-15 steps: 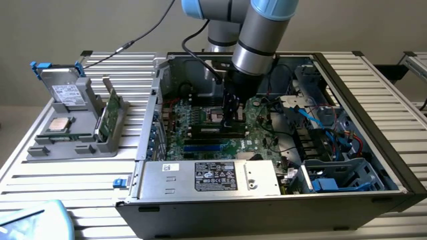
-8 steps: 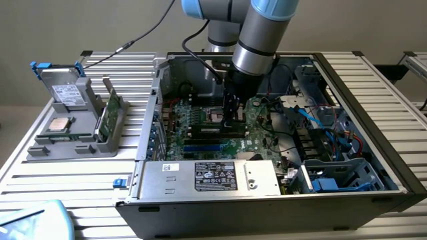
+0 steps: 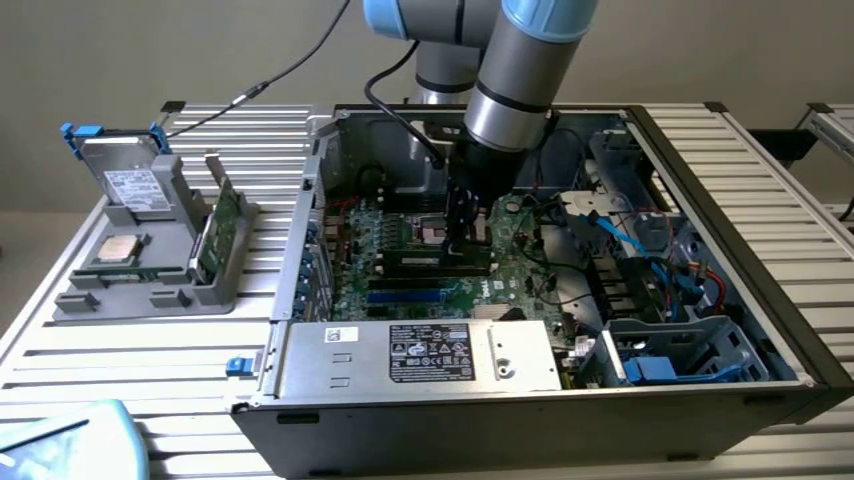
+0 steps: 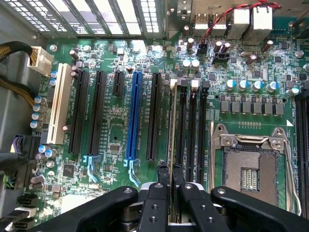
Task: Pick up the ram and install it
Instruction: 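Insert the ram into the slot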
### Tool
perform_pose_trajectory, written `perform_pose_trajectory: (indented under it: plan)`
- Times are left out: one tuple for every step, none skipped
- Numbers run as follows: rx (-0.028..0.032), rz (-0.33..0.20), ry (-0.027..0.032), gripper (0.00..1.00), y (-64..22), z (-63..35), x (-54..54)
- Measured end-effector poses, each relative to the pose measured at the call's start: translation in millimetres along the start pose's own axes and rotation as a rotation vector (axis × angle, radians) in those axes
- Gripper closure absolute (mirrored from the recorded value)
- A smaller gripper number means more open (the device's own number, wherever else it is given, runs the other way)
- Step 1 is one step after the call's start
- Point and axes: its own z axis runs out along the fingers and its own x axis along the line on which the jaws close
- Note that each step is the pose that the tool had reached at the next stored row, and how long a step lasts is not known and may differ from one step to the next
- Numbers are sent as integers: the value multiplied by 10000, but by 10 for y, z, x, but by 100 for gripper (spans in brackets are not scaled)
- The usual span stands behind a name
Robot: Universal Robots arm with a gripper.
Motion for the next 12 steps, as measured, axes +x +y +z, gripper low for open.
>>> perform_pose_trajectory:
  plan:
    - [-1, 1, 4, 86, 0, 1, 0]
    - [0, 2, 9, 86, -1, 3, 0]
    - [-1, 3, 14, 86, -1, 4, 0]
    - [-1, 4, 20, 86, -2, 5, 0]
    - [-2, 5, 24, 86, -2, 7, -1]
    - [-2, 7, 29, 86, -2, 8, -1]
    - [-2, 8, 34, 86, -2, 10, -1]
    - [-3, 9, 40, 86, -3, 11, -1]
    - [-3, 10, 44, 86, -3, 13, -1]
    - [-3, 11, 48, 86, -3, 14, -2]
    - [-3, 12, 50, 86, -4, 15, -3]
    - [-3, 12, 51, 86, -4, 15, -3]
